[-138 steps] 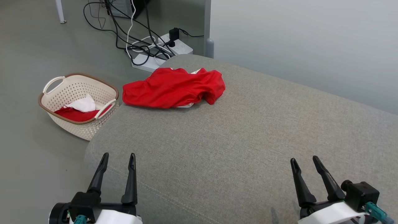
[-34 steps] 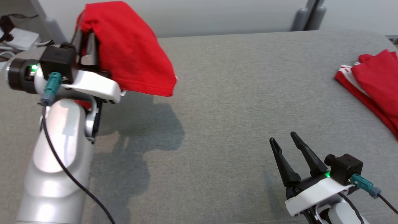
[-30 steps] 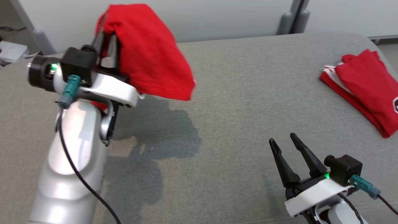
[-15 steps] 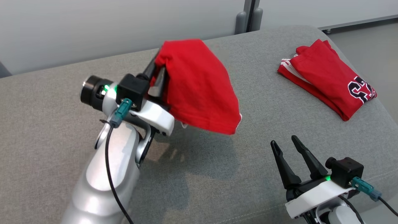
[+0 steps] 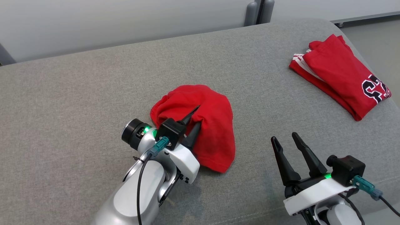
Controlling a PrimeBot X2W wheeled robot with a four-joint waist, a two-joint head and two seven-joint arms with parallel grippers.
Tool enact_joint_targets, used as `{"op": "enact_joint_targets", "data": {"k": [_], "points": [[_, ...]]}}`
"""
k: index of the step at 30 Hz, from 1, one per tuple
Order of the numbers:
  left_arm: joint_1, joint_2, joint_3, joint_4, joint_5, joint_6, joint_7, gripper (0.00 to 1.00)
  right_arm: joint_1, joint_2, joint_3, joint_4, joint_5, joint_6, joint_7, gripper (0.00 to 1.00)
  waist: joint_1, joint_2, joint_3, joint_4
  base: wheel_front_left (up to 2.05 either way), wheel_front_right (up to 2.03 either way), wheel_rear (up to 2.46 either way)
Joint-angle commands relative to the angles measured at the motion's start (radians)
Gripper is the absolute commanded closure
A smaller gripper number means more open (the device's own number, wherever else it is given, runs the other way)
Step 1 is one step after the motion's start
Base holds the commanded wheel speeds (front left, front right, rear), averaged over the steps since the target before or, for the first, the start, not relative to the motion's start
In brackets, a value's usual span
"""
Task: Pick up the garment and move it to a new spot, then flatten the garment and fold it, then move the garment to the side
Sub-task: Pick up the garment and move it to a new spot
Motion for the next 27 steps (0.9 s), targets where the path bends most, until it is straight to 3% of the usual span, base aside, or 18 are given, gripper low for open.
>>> {"op": "enact_joint_targets", "data": {"k": [1,9,13,18,27], "points": [[-0.01,0.012,0.014,-0.013,-0.018,0.012,-0.005,0.0,-0.029,-0.004,0.024,-0.03,-0.005,0.001,-0.013,0.0,0.0,-0.0001,-0.001,0.003,0.0,0.0,0.0],[0.03,0.012,0.022,-0.007,-0.092,0.045,-0.005,0.0,-0.002,-0.001,0.065,-0.032,0.004,0.001,-0.013,0.0,0.0,-0.0001,-0.046,0.042,0.0,0.0,0.0],[0.092,0.016,0.062,-0.032,-0.114,0.029,-0.005,0.0,0.02,0.002,0.099,-0.03,0.014,0.001,-0.013,0.0,0.0,-0.0001,-0.071,0.074,0.0,0.0,0.0],[0.211,0.051,0.133,-0.115,-0.121,0.035,-0.005,0.0,0.043,0.001,0.158,-0.015,0.026,0.001,-0.013,0.0,0.0,-0.0001,-0.091,0.128,0.0,0.0,0.0],[0.394,0.095,0.296,-0.322,-0.088,0.065,-0.005,0.0,0.063,-0.004,0.166,0.014,0.031,0.001,-0.013,0.0,0.0,-0.0001,-0.103,0.188,0.0,0.0,0.0]]}}
